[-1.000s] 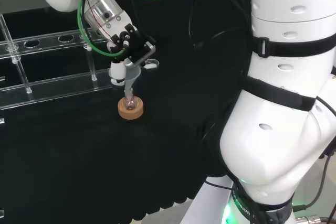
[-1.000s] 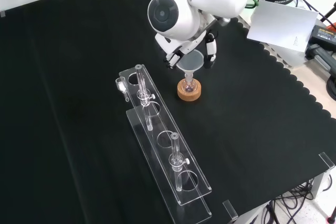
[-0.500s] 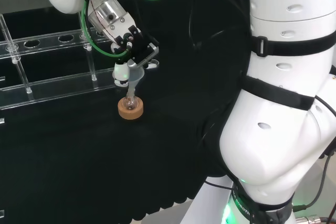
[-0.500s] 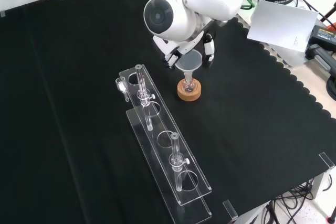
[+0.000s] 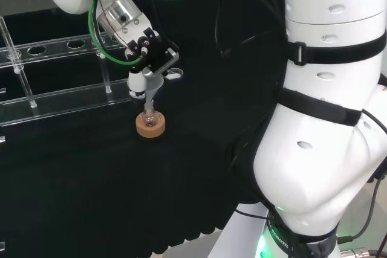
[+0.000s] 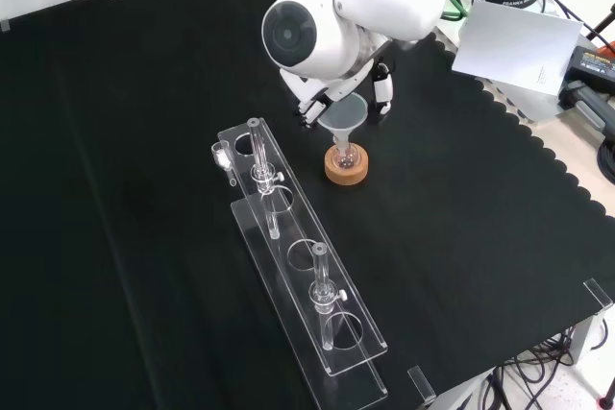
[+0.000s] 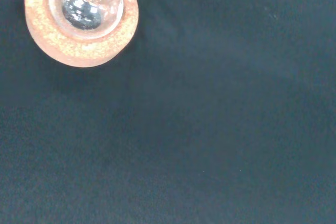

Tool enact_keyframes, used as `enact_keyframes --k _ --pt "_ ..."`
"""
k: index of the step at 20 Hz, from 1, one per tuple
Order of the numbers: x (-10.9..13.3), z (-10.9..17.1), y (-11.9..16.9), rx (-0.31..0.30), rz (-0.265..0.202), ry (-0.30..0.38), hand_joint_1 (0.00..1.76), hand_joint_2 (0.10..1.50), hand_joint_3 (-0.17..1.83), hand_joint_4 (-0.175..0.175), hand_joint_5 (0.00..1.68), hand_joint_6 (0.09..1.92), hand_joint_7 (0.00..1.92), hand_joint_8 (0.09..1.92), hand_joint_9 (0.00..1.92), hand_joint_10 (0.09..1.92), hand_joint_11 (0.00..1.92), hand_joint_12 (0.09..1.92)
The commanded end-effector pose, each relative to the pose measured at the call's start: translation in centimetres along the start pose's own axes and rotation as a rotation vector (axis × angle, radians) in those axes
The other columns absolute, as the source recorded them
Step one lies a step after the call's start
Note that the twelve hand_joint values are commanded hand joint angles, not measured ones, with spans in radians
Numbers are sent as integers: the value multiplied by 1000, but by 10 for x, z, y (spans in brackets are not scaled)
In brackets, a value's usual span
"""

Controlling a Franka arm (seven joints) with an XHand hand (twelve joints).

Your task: Place the funnel on the round-bottom flask.

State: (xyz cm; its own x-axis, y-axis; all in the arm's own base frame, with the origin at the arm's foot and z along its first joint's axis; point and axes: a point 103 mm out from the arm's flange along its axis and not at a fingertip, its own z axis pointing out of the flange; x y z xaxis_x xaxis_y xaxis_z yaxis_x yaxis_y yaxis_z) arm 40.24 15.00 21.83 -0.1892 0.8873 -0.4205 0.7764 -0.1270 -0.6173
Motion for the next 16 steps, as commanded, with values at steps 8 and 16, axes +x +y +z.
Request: enact_keyframes --k 8,16 --pt "8 2 -3 19 -1 -30 713 640 630 -44 429 499 452 756 757 577 592 1265" --pt "6 4 -5 16 1 -26 710 641 625 -44 427 484 444 752 748 576 586 1265"
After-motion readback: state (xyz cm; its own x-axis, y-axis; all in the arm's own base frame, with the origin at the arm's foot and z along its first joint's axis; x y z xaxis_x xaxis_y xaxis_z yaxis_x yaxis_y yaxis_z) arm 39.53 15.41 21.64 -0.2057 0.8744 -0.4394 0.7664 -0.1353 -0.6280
